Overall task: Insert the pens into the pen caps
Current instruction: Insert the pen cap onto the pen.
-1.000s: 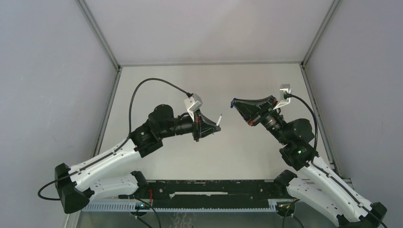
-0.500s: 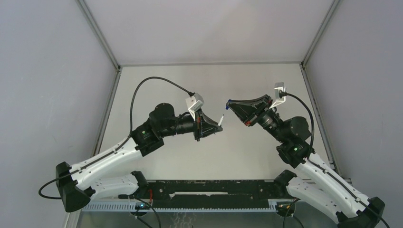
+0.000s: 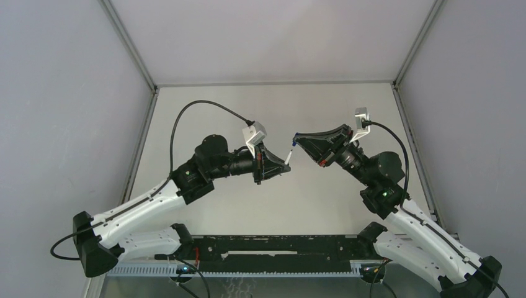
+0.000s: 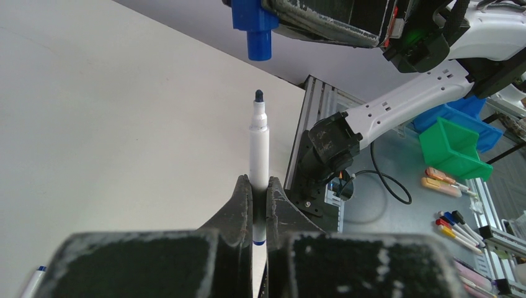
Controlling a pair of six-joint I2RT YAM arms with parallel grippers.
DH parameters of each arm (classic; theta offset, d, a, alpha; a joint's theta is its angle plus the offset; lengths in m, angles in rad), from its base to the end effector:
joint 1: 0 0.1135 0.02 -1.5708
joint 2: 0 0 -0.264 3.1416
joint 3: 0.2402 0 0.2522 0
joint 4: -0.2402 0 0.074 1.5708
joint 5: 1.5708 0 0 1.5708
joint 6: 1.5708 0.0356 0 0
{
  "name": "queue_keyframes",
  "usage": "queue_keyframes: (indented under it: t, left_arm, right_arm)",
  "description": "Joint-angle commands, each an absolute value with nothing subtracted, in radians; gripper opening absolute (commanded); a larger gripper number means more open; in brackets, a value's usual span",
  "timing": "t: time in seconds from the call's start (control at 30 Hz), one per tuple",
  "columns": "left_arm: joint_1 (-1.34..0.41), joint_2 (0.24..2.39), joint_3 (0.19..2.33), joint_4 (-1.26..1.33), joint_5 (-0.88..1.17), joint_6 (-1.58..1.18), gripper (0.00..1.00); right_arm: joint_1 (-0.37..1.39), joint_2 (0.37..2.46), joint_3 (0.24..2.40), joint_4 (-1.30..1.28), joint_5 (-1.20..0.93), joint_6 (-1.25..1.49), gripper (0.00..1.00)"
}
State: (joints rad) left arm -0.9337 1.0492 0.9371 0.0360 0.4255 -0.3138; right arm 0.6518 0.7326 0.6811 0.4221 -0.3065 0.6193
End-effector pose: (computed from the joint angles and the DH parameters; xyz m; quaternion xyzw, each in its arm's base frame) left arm 0.1338 -0.2054 0.3665 0.3554 0.6390 -0.5138 0.4488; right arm 0.1303 0.1129 0.3765 -0.1350 0.5560 0.5535 0.6052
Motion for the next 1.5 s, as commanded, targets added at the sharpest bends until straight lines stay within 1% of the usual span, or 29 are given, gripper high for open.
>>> queue_keyframes:
  t: [0.0,1.47]
  left_arm:
    - [-0.939,1.048,0.997,0.075,0.438,-0.307,0.00]
    - [-0.939,1.026,0.991,0.080,0.401,-0.308,0.00]
  right_arm:
    - [0.662,0.731,0.686,0.450,-0.324,0.629,0.00]
    - [0.664,0.751,0.686,0.423,-0.354,0.636,0.00]
